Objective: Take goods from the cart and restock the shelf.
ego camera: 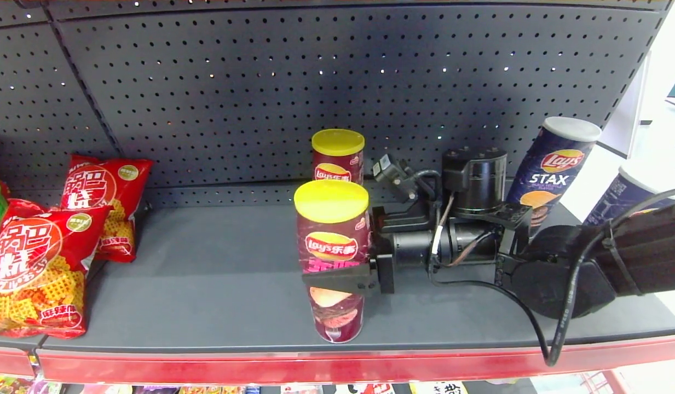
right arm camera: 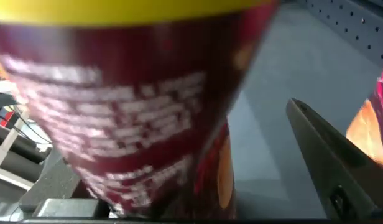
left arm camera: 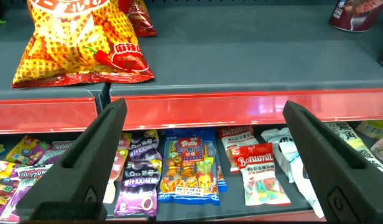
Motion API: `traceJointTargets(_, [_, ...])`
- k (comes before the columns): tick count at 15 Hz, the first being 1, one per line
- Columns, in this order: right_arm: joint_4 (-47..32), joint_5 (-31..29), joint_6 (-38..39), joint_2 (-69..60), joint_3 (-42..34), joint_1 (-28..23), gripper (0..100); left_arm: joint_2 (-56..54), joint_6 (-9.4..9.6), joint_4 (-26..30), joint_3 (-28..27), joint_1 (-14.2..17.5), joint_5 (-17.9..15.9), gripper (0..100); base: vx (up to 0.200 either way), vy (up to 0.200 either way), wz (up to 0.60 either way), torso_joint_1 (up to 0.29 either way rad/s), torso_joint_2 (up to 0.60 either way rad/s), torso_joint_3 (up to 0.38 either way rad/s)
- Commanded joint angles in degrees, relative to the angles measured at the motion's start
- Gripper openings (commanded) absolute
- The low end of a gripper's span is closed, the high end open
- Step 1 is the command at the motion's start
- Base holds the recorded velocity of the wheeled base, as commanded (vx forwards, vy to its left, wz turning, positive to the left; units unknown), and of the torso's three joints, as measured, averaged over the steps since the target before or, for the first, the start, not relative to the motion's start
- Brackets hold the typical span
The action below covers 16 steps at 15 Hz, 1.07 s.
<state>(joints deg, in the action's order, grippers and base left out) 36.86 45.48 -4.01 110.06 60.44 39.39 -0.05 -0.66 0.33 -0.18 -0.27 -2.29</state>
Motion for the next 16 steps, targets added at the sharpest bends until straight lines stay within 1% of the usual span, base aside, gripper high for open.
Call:
traceJointTargets(1, [0.0, 0.0, 0.0, -0.9, -0.9, -0.1, 100, 0.0, -0.04, 0.0, 0.0, 0.0, 0.0, 100, 0.000, 0.000, 0.00, 0.000, 0.00, 0.000])
traceJointTargets(7, [0.0, 0.1, -0.1, -3.0, -3.2, -0.9, 100, 0.0, -0.04, 0.0, 0.0, 0.0, 0.0, 100, 0.000, 0.000, 0.00, 0.000, 0.00, 0.000])
traceJointTargets(16, [0.0, 0.5, 0.1, -7.2, -2.3, -3.3, 100, 0.0, -0.04, 0.0, 0.0, 0.0, 0.0, 100, 0.000, 0.000, 0.00, 0.000, 0.00, 0.000])
